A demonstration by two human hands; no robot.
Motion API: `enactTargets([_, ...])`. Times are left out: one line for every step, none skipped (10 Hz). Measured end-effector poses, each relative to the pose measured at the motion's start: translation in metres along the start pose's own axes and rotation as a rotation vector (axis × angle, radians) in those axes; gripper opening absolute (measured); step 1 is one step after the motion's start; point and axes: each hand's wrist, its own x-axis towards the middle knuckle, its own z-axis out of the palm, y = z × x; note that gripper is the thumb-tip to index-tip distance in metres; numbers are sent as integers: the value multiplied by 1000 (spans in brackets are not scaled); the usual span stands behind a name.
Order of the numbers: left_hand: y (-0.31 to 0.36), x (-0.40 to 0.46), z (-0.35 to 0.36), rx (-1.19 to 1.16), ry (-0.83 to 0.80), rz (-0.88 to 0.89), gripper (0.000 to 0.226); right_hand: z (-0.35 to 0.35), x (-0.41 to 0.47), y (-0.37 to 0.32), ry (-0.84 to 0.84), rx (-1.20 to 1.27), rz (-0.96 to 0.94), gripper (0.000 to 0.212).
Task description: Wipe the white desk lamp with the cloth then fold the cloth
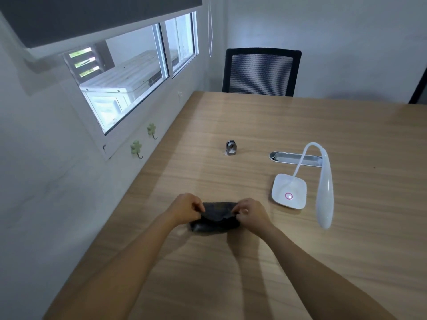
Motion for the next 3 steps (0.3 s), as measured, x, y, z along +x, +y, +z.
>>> enactTargets([-2,-6,9,121,-177,-15,26,13,-11,10,-20,-154,-29,40])
enactTargets([14,-5,8,236,-119,53,24,22,-21,23,72,-199,-77,46])
enactTargets([36,1,15,295,45,136,32,22,-37,43,249,-271,-30,37])
